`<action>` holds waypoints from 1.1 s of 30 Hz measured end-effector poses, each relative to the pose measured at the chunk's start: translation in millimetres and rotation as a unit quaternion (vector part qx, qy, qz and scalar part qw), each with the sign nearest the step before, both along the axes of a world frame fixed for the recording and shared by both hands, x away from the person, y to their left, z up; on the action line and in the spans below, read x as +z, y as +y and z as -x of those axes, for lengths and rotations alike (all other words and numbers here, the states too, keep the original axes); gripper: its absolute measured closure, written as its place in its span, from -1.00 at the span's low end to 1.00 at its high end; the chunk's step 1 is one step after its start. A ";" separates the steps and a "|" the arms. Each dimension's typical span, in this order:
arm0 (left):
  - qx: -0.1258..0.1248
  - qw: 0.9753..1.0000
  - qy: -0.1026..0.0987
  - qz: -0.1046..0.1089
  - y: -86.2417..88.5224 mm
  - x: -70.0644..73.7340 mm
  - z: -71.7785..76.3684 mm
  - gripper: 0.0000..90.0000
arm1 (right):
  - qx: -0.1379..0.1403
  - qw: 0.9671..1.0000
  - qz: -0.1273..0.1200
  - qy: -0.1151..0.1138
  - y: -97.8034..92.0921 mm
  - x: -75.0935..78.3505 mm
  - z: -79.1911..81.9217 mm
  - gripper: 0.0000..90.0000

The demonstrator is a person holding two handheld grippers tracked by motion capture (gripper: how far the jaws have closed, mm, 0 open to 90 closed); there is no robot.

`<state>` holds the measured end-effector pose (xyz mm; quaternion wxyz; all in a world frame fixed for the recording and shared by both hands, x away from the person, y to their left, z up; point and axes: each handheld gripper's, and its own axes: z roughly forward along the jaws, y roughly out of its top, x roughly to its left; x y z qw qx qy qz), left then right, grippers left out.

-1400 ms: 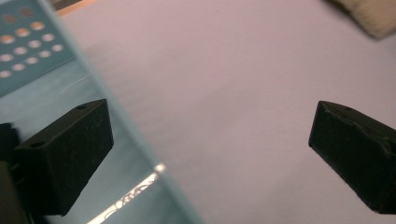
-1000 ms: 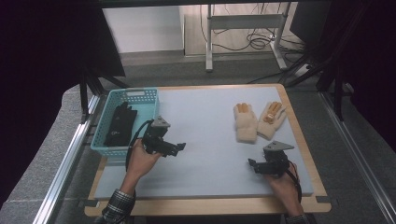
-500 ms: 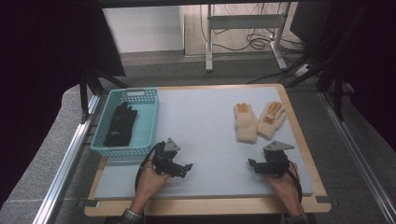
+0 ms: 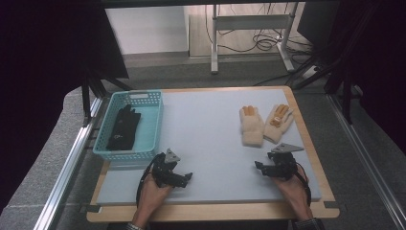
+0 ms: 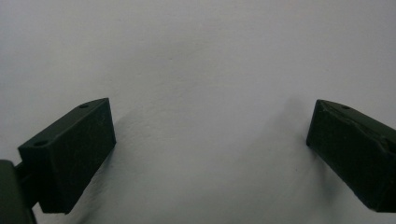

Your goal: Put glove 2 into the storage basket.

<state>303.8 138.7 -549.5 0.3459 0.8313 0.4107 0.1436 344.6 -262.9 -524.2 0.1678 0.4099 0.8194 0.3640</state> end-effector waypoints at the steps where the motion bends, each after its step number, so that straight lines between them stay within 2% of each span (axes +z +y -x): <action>1: 0.000 1.000 0.000 0.000 0.1 -0.1 0.0 -0.97 | 0.001 1.000 0.000 0.001 0.6 2.8 -2.3 -0.20; 3: 0.000 1.000 -0.001 0.000 0.1 -0.2 0.2 -0.97 | 0.003 1.000 0.004 -0.006 2.4 12.4 -12.5 -0.06; 6: 0.000 1.000 -0.001 0.000 0.1 -0.2 0.2 -0.97 | 0.001 1.000 -0.004 -0.008 3.0 20.3 -25.8 0.08; 11: 0.001 1.000 -0.001 0.000 0.1 -0.3 0.2 -0.97 | -0.003 1.000 -0.003 -0.018 5.8 32.6 -53.3 0.15; 13: 0.001 1.000 -0.001 0.001 0.1 -0.3 0.3 -0.97 | -0.007 1.000 0.000 -0.024 6.5 35.0 -63.5 0.12; 17: 0.001 1.000 -0.001 0.001 0.1 -0.3 0.3 -0.97 | -0.018 0.999 0.008 -0.036 8.5 37.3 -85.4 -0.11; 23: 0.001 1.000 -0.001 0.001 0.1 -0.4 0.3 -0.97 | -0.012 0.999 0.010 -0.048 18.8 38.0 -114.1 -0.28; 28: 0.001 1.000 -0.001 0.001 0.1 -0.3 0.3 -0.97 | -0.006 0.999 0.022 -0.034 30.1 27.9 -136.3 -0.33; 31: 0.000 1.000 -0.001 0.001 0.1 -0.3 0.3 -0.97 | 0.002 0.999 0.038 -0.030 36.0 21.2 -144.8 -0.33; 33: 0.000 1.000 -0.001 0.000 0.1 -0.3 0.3 -0.97 | 0.008 0.999 0.036 -0.027 37.8 17.6 -149.5 -0.33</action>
